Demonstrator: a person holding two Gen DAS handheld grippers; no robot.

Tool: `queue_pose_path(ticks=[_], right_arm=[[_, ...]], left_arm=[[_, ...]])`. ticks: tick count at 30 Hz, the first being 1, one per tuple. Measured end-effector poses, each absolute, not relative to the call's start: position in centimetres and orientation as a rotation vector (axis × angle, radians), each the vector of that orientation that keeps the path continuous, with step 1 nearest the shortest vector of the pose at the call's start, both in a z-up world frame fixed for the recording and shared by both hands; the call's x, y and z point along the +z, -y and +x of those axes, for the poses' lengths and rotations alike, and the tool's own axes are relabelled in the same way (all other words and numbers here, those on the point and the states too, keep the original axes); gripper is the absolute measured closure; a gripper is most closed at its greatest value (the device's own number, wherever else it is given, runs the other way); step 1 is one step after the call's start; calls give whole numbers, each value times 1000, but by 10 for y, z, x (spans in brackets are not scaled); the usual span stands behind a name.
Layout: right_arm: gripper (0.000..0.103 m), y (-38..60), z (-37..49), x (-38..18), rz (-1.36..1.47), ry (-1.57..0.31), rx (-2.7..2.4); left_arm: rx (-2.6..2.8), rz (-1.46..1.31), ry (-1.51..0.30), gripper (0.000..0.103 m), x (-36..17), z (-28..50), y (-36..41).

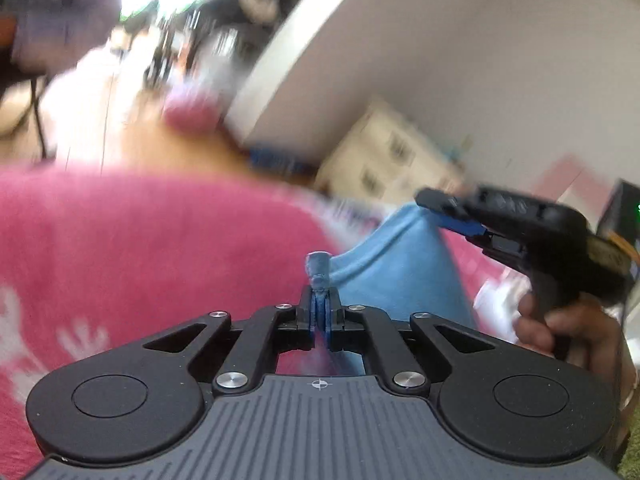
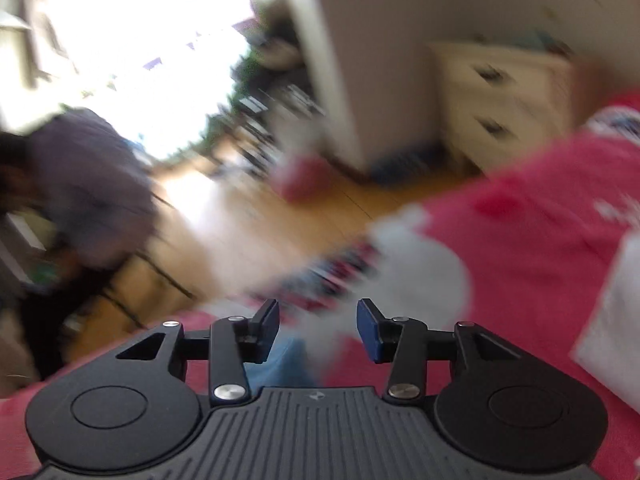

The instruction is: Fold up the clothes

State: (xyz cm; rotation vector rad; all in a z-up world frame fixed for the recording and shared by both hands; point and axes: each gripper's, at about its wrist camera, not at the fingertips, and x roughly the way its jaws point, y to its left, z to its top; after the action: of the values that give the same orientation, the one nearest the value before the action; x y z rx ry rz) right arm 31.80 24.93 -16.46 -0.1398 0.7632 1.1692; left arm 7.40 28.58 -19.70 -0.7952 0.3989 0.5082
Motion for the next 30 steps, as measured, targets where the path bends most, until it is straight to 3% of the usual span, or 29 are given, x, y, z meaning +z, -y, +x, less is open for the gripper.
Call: queue_pose_path(ticks=[5, 11, 14, 16, 20, 26, 30], right_arm=[[56, -201, 338, -129, 13, -715, 1073], [65, -168, 318, -89, -205, -806, 1222], [74, -185, 293, -118, -372, -913, 1282], [74, -199, 284, -145, -437, -978, 1279], [82, -220, 302, -187, -291, -1040, 1179], [77, -177, 330, -139, 14, -929, 983], [77, -101, 312, -68, -2, -858, 1068]], left_arm=[[527, -857, -383, 90, -197, 64, -293], [594, -847, -341, 81, -184, 52, -297], [602, -805, -328, 81, -178, 51, -296], [578, -778, -352, 81, -177, 54, -292], [548, -740, -429, 81, -178, 61, -286], [559, -725, -444, 81, -174, 56, -285], [546, -729, -437, 80, -166, 48, -284]])
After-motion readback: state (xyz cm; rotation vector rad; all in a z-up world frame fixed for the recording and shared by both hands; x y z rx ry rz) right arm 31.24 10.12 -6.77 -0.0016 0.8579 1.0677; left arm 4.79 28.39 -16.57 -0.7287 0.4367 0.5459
